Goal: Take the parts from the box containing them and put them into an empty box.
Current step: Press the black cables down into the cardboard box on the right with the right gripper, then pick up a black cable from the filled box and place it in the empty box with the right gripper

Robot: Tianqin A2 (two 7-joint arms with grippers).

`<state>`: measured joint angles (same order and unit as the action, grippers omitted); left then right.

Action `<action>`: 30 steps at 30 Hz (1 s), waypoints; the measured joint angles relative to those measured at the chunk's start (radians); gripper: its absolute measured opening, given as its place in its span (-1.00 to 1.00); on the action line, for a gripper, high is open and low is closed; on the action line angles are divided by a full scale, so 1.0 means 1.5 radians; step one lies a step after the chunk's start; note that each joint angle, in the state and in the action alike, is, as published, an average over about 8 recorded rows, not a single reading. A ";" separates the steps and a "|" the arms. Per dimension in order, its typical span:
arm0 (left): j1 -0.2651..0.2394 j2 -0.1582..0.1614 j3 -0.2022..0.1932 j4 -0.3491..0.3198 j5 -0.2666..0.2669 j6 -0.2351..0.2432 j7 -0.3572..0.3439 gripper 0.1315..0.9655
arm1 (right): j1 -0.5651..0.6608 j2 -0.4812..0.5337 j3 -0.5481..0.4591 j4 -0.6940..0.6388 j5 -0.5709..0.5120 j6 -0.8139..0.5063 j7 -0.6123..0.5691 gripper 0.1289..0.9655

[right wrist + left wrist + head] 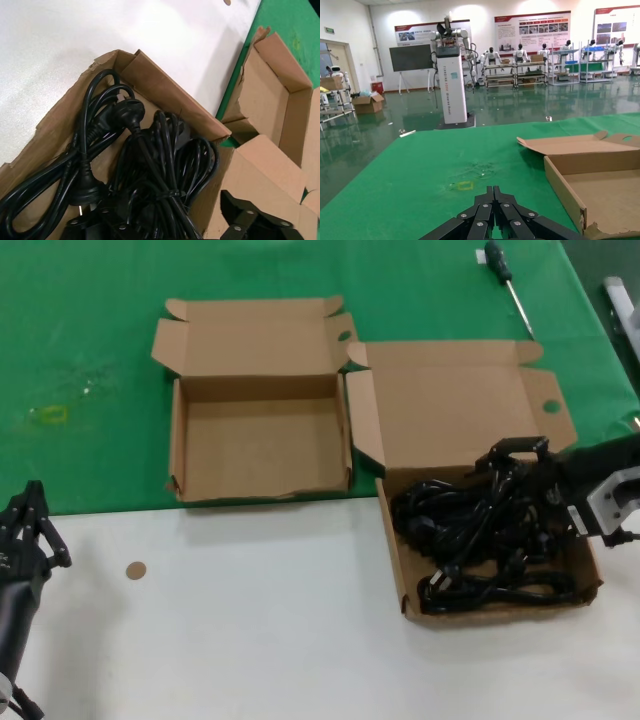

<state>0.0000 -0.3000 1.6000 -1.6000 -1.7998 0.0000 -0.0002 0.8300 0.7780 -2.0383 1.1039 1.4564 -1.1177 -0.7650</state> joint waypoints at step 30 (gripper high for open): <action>0.000 0.000 0.000 0.000 0.000 0.000 0.000 -0.95 | -0.029 0.043 0.008 0.070 -0.011 0.003 0.088 -0.72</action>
<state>0.0000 -0.3000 1.6001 -1.6000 -1.7995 0.0000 -0.0005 0.7862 0.8424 -2.0259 1.2088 1.4394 -1.1129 -0.6330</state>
